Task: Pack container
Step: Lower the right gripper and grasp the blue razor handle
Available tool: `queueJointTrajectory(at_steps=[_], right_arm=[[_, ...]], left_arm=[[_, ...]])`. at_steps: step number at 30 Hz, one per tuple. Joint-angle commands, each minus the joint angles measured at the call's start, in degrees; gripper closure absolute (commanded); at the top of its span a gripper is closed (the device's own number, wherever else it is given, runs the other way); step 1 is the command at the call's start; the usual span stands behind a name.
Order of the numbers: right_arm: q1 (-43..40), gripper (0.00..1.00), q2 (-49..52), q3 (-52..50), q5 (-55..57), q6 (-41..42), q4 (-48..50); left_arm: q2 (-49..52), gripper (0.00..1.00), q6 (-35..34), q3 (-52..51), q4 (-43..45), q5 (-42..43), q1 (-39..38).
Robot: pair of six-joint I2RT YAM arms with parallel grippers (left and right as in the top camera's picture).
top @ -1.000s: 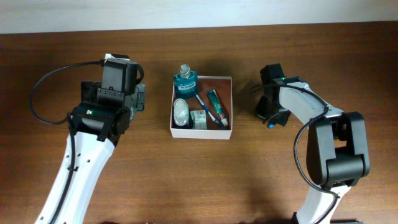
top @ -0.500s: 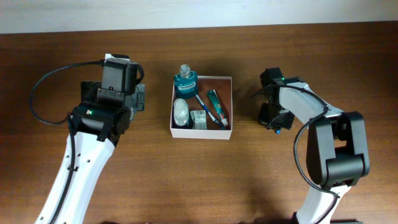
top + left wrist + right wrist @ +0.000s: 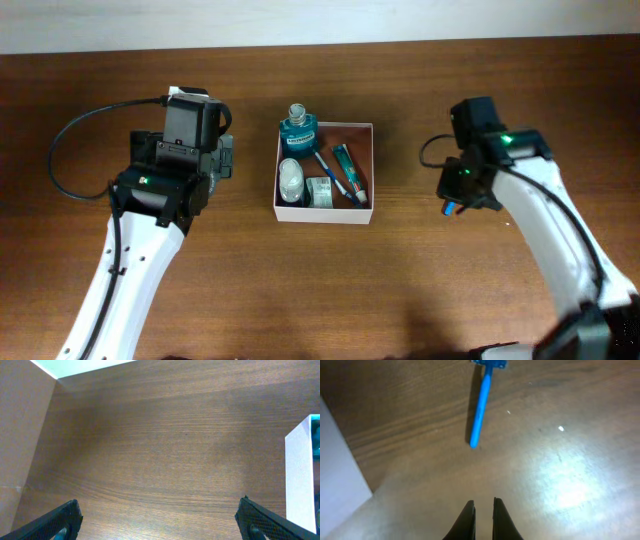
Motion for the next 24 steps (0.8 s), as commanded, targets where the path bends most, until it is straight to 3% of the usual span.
queueJointTrajectory(at_steps=[1, 4, 17, 23, 24], right_arm=[[-0.5, 0.90, -3.2, 0.0, 1.0, 0.2, -2.4], [-0.5, 0.73, -4.2, 0.0, 1.0, 0.2, -4.9], [-0.4, 0.69, -4.2, -1.4, -0.9, 0.2, -8.4], [-0.4, 0.69, -4.2, -6.4, -1.0, 0.2, -3.8], [-0.4, 0.63, -4.2, -7.5, -1.0, 0.2, -2.3]], left_arm=[[-0.1, 0.01, -0.1, 0.8, 0.0, -0.8, 0.1], [-0.1, 0.01, -0.1, 0.8, 0.0, -0.8, 0.1], [-0.1, 0.01, -0.1, 0.8, 0.0, -0.8, 0.1], [-0.1, 0.00, -0.1, 0.8, 0.0, -0.8, 0.1], [-0.1, 0.01, -0.1, 0.8, 0.0, -0.8, 0.1]])
